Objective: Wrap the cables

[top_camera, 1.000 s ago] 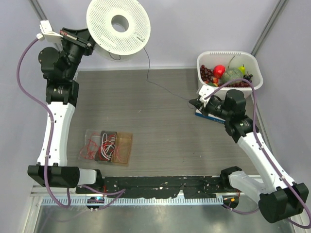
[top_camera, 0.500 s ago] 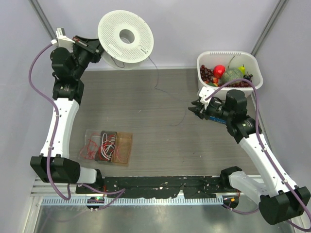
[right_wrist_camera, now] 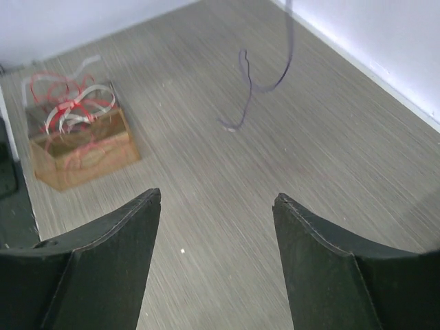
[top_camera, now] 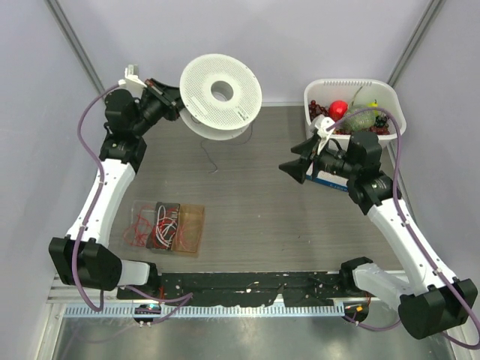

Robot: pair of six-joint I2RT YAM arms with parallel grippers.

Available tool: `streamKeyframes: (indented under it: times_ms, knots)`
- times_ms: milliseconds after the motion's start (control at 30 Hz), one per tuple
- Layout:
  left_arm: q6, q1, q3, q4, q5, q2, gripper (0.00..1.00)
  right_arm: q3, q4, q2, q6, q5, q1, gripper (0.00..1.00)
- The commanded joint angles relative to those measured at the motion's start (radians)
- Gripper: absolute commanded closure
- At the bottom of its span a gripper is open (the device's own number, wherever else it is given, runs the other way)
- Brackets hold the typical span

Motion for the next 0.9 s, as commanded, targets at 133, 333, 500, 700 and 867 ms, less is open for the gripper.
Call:
streamKeyframes:
  times_ms: [133,333,500,700,867]
  knots:
    - [-0.037,-0.059,-0.061,0.137,0.104,-0.053,1.0,0.147,0.195,0.097,0.367,0.052,0.003,0.28]
    - [-0.057,-0.07,-0.067,0.194,0.156,-0.044,1.0,0.192,0.195,0.145,0.499,0.058,-0.004,0.28]
    - [-0.076,-0.093,-0.067,0.228,0.19,-0.039,1.0,0.198,0.333,0.206,0.763,-0.014,-0.057,0.28]
    - [-0.091,-0.101,-0.057,0.257,0.222,-0.033,1.0,0.193,0.527,0.26,0.984,-0.143,-0.086,0.25]
    - [-0.094,-0.118,-0.046,0.271,0.236,-0.023,1.0,0.202,0.582,0.276,1.013,-0.194,-0.084,0.25]
